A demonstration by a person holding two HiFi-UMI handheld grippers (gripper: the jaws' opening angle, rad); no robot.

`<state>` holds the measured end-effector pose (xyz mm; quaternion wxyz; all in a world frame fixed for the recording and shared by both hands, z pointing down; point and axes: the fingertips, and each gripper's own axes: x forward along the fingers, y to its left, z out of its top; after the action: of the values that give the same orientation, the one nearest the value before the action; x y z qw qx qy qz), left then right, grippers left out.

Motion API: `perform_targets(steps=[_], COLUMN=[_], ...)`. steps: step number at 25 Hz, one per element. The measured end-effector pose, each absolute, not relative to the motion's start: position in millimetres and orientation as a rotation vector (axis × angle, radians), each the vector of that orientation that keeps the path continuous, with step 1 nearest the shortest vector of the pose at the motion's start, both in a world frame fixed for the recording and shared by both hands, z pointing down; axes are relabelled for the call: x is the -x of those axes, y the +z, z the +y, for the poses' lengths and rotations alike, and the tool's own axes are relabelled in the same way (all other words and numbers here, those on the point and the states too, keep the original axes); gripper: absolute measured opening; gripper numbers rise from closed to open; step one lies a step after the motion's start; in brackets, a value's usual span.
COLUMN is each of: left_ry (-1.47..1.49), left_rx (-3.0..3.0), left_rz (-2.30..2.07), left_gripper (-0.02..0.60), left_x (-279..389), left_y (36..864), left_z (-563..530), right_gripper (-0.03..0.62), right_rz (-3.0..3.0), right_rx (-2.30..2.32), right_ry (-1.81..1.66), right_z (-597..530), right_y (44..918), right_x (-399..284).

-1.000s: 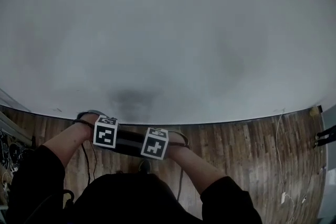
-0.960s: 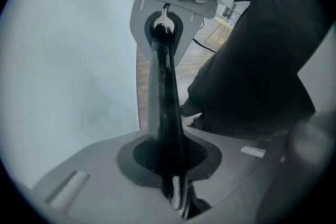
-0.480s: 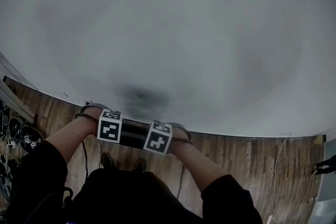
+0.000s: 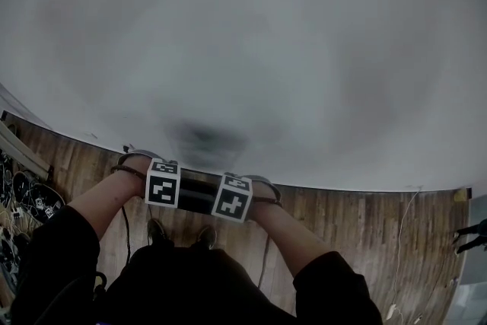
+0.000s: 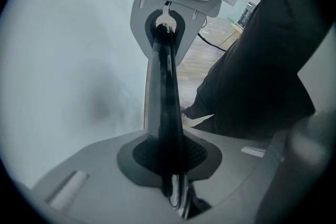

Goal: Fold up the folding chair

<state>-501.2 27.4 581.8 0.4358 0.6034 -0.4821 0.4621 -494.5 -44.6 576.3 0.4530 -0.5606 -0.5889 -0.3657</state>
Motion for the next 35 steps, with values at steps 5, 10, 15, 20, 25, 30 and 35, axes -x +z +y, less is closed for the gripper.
perform_targets(steps=[5, 10, 15, 20, 25, 30, 35], left_ry=[1.139, 1.137, 1.158, 1.152, 1.173, 1.192, 1.258], left_rx=[-1.504, -1.53, -1.533, -1.548, -1.529, -1.508, -1.472], left_rz=[-1.205, -1.257, -1.33, -1.379, -1.462, -1.507, -1.554], left_gripper=[0.061, 0.075, 0.1, 0.118, 0.142, 0.156, 0.161], left_x=[501, 510, 530, 544, 563, 576, 589], left_y=[584, 582, 578, 576, 567, 562, 555], left_z=[27, 23, 26, 30, 29, 33, 36], right_gripper=[0.057, 0.092, 0.142, 0.165, 0.19, 0.209, 0.221], right_rz=[-1.48, -1.568, -1.672, -1.756, -1.843, -1.901, -1.956], right_rx=[1.379, 1.349, 1.273, 1.204, 1.119, 1.044, 0.987], right_ry=[-0.896, -0.906, -0.915, -0.918, -0.933, -0.945, -0.973], right_z=[-46, -51, -62, -67, -74, -76, -79], right_y=[578, 576, 572, 568, 567, 570, 571], right_x=[496, 507, 528, 542, 559, 574, 586])
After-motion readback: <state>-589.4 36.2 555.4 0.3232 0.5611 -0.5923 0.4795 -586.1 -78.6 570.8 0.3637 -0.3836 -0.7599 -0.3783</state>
